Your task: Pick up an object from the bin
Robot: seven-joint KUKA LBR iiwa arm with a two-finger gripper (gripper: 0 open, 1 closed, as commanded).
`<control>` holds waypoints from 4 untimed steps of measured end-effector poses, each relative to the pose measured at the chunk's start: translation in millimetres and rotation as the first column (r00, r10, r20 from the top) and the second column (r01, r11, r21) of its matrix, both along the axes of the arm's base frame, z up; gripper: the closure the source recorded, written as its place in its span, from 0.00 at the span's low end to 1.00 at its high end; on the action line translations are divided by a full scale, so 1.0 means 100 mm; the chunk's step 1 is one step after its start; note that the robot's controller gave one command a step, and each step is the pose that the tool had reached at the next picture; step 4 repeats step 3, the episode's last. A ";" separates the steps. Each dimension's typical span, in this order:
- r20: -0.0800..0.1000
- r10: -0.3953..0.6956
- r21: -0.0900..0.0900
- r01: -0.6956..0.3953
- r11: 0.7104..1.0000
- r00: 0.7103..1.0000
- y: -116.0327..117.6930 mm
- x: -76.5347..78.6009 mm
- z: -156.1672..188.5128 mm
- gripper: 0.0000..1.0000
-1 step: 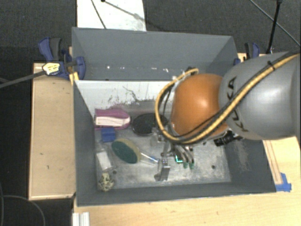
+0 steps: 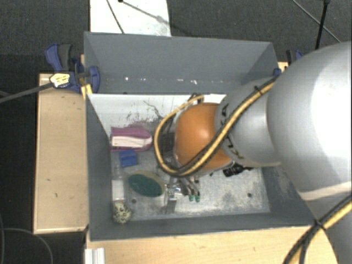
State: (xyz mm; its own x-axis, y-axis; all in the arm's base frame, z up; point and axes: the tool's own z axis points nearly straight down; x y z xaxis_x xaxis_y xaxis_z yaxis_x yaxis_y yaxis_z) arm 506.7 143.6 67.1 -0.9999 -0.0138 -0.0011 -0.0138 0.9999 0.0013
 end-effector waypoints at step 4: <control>0.011 0.028 0.003 -0.028 1.000 1.000 0.55 0.41 1.37 1.00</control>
Offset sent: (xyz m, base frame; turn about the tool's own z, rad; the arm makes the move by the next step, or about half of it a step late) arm -0.0024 0.0446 0.0045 -0.0223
